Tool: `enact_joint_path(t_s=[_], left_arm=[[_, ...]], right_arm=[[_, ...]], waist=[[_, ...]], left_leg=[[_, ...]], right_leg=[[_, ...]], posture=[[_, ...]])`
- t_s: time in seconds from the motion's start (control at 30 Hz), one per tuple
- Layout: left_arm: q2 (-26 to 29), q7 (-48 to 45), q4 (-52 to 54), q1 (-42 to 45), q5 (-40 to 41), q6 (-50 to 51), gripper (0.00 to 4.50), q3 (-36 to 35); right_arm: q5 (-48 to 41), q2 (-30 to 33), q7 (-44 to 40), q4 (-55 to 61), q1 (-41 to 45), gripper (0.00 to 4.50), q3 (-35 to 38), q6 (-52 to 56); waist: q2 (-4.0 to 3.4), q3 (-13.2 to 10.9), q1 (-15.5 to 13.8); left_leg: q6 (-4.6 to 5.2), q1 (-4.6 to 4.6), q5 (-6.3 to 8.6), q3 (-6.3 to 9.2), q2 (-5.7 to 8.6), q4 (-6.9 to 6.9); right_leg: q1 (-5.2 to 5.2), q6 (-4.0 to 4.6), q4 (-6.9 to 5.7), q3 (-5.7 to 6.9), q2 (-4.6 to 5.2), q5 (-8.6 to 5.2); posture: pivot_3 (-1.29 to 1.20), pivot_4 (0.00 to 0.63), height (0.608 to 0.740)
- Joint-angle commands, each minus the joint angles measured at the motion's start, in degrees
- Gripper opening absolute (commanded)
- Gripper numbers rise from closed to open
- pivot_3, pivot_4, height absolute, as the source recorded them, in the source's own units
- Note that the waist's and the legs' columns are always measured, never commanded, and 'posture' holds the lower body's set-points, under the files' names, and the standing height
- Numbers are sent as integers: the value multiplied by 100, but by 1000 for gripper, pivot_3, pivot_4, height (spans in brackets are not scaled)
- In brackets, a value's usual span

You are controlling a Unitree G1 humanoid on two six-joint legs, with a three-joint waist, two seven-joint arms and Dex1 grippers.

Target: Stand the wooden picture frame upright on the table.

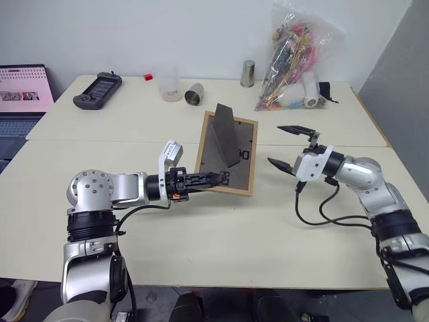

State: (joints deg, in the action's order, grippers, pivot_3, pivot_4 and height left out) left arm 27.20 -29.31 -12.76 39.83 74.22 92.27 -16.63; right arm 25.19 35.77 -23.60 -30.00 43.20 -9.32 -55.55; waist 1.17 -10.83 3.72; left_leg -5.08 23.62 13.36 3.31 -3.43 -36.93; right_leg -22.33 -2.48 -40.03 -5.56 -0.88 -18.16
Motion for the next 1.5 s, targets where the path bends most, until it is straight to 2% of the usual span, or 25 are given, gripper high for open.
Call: enact_joint_path(t_s=[0.03, 0.17, 0.27, 0.4, 0.43, 0.47, 0.7, 0.83, 0.9, 1.0, 1.17, 1.27, 1.33, 1.4, 1.43, 1.5], left_arm=[[-56, 716, 8, 34, 1085, 22, 1305, -67], [-48, 1456, 41, -86, 1996, -86, 1305, 8], [79, 2028, 154, -273, 2830, -468, 1305, 280], [364, 2616, 489, -604, 3765, -1025, 1305, 734], [391, 2669, 536, -644, 3850, -1119, 1305, 790], [409, 2679, 578, -671, 3873, -1187, 1305, 829], [552, 2603, 763, -833, 3878, -1396, 1305, 959], [632, 2552, 812, -843, 3878, -1455, 1305, 1016], [675, 2497, 901, -866, 3878, -1510, 1995, 1020], [865, 2418, 967, -839, 3878, -1592, 2550, 969], [1431, 2339, 702, -618, 3878, -1844, 3496, 642], [1943, 1975, 890, -595, 3386, -1813, 4100, 402], [2138, 1809, 936, -595, 3084, -1928, 4468, 241], [2320, 1711, 1126, -591, 2512, -2201, 4500, 72], [2377, 1683, 1451, -658, 2181, -2384, 4500, -23], [2421, 1626, 1938, -782, 1695, -2634, 4500, -99]], right_arm=[[1260, -98, 1425, -260, 343, 4491, -130, -921], [2351, -138, 2634, -413, 646, 4491, -386, -1054], [2759, -144, 3267, -603, 837, 4491, -591, -1073], [3026, -113, 3828, -858, 1113, 3813, -841, -1125], [3066, -97, 3931, -907, 1152, 3518, -894, -1130], [3111, -82, 4029, -948, 1184, 3186, -942, -1129], [3214, 73, 4508, -1213, 1314, 1673, -1176, -1125], [3293, 147, 4681, -1285, 1353, 1551, -1311, -1138], [3280, 170, 4734, -1311, 1373, 1543, -1352, -1136], [3239, 193, 4763, -1379, 1406, 1311, -1400, -1149], [3077, 259, 4701, -1500, 1433, 1311, -1395, -1241], [2491, 217, 4225, -1912, 1448, 1311, -1338, -1424], [1853, 127, 3590, -2302, 1465, 1311, -1354, -1561], [521, -122, 2260, -2671, 1370, 1311, -1233, -1298], [-597, -341, 1159, -2506, 1188, 1311, -1062, -680], [-2129, -626, -451, -2050, 928, 1310, -770, 455]], waist=[[0, 0, -25], [0, 0, -45], [0, 0, -48], [0, 0, -49], [0, 0, -48], [0, 0, -49], [0, 0, -47], [0, 0, -46], [1, 0, -45], [1, 0, -44], [2, -1, -43], [3, -1, -28], [3, -1, -22], [4, -2, -8], [17, -9, 1], [33, -21, 21]], left_leg=[[-2, 0, -1, 1, 0, -1], [-14, -1, -8, 4, 1, -2], [-20, -3, -12, 3, 7, -3], [-24, -11, -15, 4, 7, -2], [-24, -13, -15, 4, 8, -2], [-24, -15, -15, 3, 9, -2], [-20, -23, -18, 4, 21, -5], [-18, -27, -20, 5, 22, -4], [-17, -28, -20, 5, 23, -4], [-17, -28, -20, 5, 23, -4], [-13, -31, -19, 6, 25, -3], [-3, -34, -14, 8, 26, -2], [3, -36, -11, 7, 28, -2], [5, -40, -10, 7, 28, -1], [5, -43, -10, 6, 28, -1], [5, -63, -10, 8, 18, 4]], right_leg=[[0, 0, -1, 0, 0, 0], [1, 1, -2, 1, 2, 1], [0, 1, -7, -2, 7, 1], [4, 2, -17, -6, 8, 1], [6, 2, -20, -5, 8, 1], [6, 2, -22, -6, 8, 1], [9, 2, -37, -11, 10, 1], [9, 2, -44, -11, 9, 1], [9, 2, -45, -12, 9, 0], [9, 2, -45, -12, 10, 0], [9, 3, -50, -15, 9, 0], [8, 3, -53, -15, 8, 0], [9, 4, -55, -17, 9, 0], [16, 4, -52, -17, 10, 0], [20, 4, -52, -16, 12, 0], [45, 4, -45, -12, 9, 0]], posture=[[0, 150, 740], [0, 150, 740], [0, 150, 740], [0, 150, 740], [0, 150, 740], [0, 150, 740], [0, 150, 740], [0, 150, 740], [0, 150, 740], [0, 150, 740], [0, 150, 740], [0, 150, 740], [0, 150, 740], [0, 150, 740], [0, 150, 740], [0, 150, 740]])
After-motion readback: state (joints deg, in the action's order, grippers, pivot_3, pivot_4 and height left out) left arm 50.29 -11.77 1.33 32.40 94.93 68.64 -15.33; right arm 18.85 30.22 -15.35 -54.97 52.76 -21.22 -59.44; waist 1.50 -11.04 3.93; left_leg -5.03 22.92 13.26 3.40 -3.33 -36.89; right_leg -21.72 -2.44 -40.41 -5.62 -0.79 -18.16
